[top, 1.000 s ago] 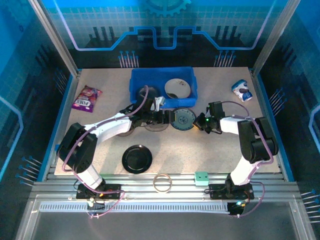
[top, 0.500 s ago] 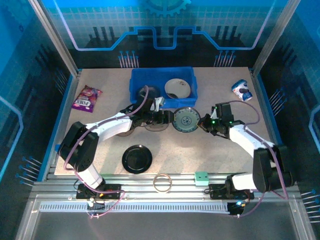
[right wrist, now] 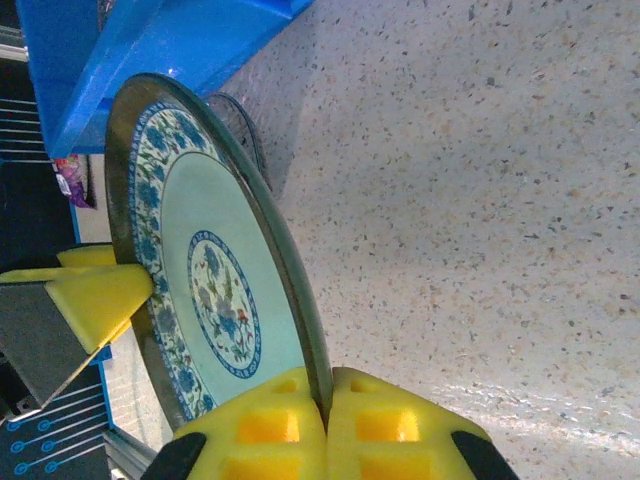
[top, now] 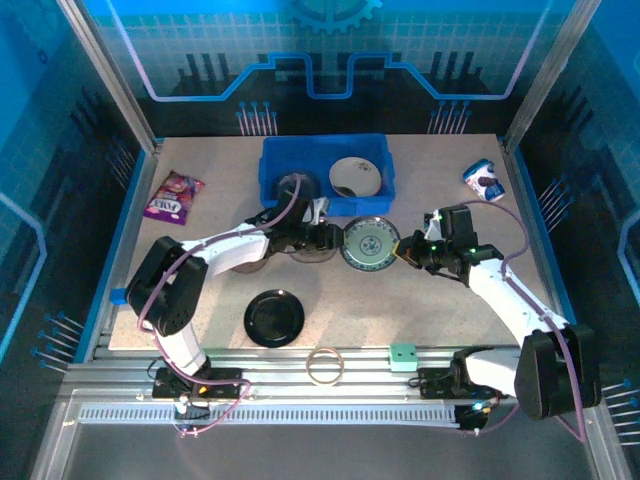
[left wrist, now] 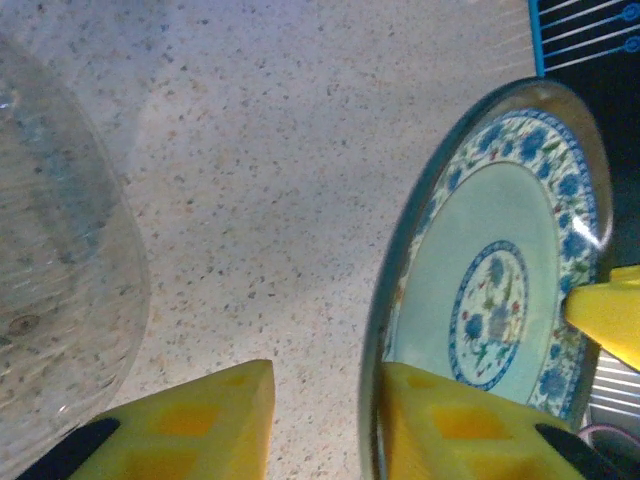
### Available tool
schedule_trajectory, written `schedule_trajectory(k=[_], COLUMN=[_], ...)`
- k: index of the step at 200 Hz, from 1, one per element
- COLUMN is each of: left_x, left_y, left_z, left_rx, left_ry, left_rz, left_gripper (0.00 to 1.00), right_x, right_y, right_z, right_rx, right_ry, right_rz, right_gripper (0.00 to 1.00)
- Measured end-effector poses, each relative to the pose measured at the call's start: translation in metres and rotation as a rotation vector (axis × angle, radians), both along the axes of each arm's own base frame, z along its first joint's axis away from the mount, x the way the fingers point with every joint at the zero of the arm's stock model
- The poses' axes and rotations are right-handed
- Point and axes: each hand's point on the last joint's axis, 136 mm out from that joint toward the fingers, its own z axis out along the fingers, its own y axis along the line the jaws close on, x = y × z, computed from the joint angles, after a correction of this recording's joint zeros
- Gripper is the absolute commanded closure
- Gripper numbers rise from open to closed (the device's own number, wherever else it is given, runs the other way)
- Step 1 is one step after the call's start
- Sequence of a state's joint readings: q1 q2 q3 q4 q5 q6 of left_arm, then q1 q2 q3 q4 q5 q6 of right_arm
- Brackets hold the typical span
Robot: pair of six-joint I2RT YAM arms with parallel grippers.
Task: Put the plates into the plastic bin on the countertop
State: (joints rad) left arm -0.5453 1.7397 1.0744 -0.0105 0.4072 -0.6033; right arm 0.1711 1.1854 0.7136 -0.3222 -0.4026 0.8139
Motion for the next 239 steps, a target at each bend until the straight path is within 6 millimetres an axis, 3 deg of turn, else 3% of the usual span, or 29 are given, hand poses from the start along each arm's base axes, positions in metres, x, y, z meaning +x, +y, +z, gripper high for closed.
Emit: schedule_trajectory(k=[20, 51, 62, 77, 91, 107, 148, 216, 239], left_x=[0.001, 0.001, 0.001, 0.003, 0.007, 0.016, 0.052, 0.122, 0.146], left_y=[-0.003, -0.002, -0.002, -0.001, 0.002, 0.007, 0.031, 0.069, 0.071], left_z=[0.005, 0.005, 0.005, 0.005, 0.009, 0.017, 0.052, 0.141, 0.151], left_rx=[-0.013, -0.014, -0.012, 0.0, 0.017, 0.03, 0.042, 0.025, 0.018], left_ry=[-0.003, 0.003, 0.007, 0.007, 0.003, -0.01, -0.076, -0.266, -0.296], left_rz=[-0.007, 0.0, 0.001, 0.01, 0.024, 0.048, 0.132, 0.269, 0.297], left_gripper=[1.0, 1.0, 1.0, 1.0, 1.0, 1.0, 1.0, 1.0, 1.0], right_x=[-0.001, -0.001, 0.0, 0.003, 0.006, 0.011, 0.01, 0.006, 0.006], right_y=[0.002, 0.002, 0.002, 0.004, 0.005, 0.006, 0.0, -0.009, -0.009], right_z=[0.001, 0.0, -0.001, 0.001, 0.007, 0.019, 0.026, 0.028, 0.027], right_rx=[0.004, 0.003, 0.001, 0.002, 0.003, -0.002, -0.035, -0.058, -0.059], right_ry=[-0.001, 0.002, 0.009, 0.009, -0.003, -0.036, -0.052, -0.062, -0.056], right_rz=[0.007, 0.01, 0.011, 0.018, 0.026, 0.039, 0.022, -0.011, -0.015], right_gripper=[1.0, 1.0, 0.9, 0.6, 0.43, 0.33, 0.31, 0.31, 0.31])
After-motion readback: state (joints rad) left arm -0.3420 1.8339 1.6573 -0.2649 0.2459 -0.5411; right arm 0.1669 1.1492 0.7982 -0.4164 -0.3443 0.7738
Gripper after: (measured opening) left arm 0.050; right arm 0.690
